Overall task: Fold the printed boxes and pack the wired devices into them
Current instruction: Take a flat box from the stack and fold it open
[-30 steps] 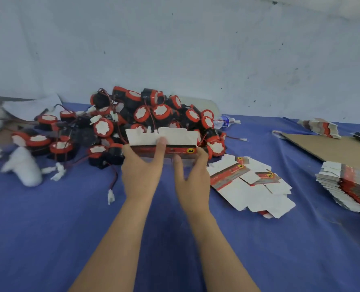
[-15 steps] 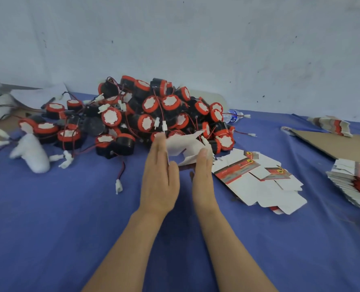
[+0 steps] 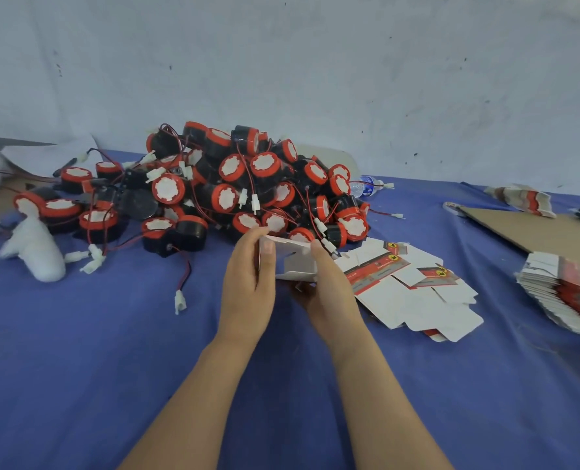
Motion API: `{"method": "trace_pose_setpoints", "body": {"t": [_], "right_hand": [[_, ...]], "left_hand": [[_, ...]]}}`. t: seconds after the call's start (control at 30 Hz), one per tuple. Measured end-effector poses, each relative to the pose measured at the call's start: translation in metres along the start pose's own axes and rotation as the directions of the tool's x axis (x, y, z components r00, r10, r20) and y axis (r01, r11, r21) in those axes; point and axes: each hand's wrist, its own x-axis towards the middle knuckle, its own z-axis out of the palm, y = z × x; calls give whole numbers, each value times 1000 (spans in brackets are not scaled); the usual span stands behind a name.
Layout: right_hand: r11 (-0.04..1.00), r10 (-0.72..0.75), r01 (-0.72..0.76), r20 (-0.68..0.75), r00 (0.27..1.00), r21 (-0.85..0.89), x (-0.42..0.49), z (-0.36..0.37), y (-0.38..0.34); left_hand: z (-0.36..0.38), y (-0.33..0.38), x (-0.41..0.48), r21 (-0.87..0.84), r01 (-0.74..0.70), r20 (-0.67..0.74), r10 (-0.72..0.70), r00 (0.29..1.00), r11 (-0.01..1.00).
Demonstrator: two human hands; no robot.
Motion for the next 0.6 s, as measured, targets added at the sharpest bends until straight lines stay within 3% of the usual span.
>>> {"method": "trace_pose_setpoints", "body": {"t": [0.1,0.17,0.27,0.43,0.6], "right_hand": [[952,-158,195,163,974,-237,-5,-4,2],[926,-191,256,237,952,-279,-7,-7,3],[956,-143,191,215,966,-222,-3,-11,5],[982,-110,138,209,972,-128,2,-15,4],[969,-83,149,305,949,-198,8,-18,11]], "left_hand": [[0,3,1,-123,103,-11,-105,994,987],[0,1,2,-171,144,-18,-149,989,975],[0,-3,4,-188,196,-25,-205,979,962],[5,-8,2,-36,227,45,-226,973,973],[5,-12,6,-155,343,61,-338,939,926]]}}
